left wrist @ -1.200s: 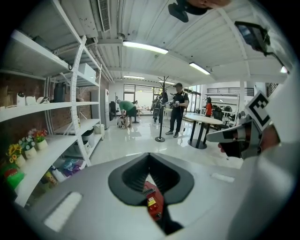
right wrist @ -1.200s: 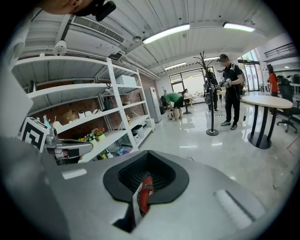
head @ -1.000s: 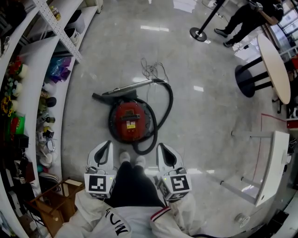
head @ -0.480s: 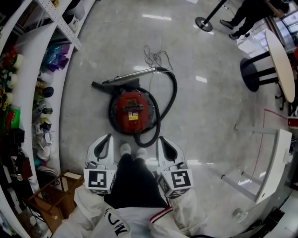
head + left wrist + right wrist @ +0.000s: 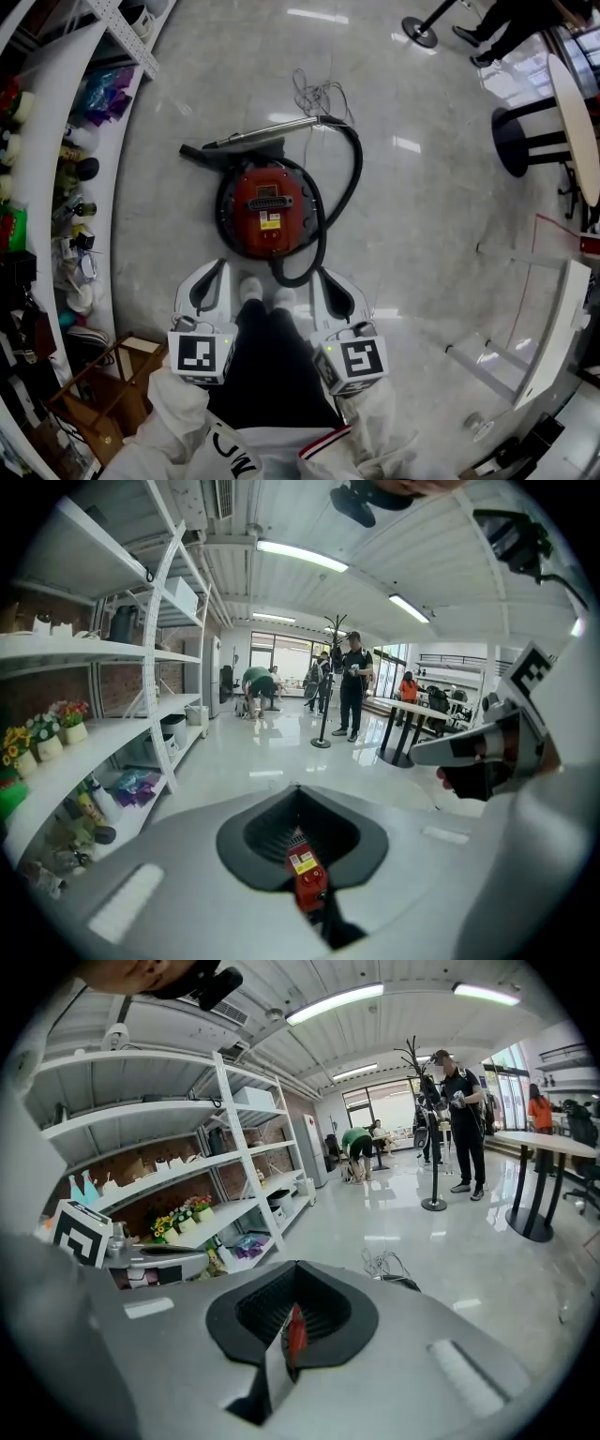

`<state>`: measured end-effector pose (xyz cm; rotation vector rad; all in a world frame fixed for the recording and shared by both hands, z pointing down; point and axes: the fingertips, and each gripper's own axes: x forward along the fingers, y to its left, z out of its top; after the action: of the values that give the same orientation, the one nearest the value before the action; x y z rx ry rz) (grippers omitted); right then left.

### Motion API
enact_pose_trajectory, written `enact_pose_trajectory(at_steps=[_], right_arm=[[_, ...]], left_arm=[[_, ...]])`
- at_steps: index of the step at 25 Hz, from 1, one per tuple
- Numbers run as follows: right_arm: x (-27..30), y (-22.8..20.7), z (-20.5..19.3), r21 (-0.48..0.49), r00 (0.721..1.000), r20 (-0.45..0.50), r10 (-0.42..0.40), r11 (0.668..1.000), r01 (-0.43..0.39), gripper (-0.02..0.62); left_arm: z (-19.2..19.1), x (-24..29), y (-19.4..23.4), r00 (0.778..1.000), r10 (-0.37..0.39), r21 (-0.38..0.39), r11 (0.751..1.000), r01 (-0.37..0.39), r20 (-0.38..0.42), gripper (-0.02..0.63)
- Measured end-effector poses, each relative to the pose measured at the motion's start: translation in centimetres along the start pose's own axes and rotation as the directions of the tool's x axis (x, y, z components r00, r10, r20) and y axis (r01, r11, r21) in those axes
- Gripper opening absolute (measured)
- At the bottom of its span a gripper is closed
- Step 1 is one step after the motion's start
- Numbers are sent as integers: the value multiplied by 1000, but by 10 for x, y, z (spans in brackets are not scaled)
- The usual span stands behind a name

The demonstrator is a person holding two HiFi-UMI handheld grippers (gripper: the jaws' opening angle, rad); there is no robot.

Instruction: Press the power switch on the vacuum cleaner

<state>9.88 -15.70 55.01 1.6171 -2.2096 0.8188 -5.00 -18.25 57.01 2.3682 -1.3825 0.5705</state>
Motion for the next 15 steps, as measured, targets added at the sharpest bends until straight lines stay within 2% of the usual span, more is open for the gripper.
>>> enact_pose_trajectory(at_steps=[15], right_arm=[[37, -5, -27, -6, 998, -55, -10, 1000, 9, 0]], left_arm=[[-30, 27, 15, 1000, -2, -47, 999, 1, -22, 0]])
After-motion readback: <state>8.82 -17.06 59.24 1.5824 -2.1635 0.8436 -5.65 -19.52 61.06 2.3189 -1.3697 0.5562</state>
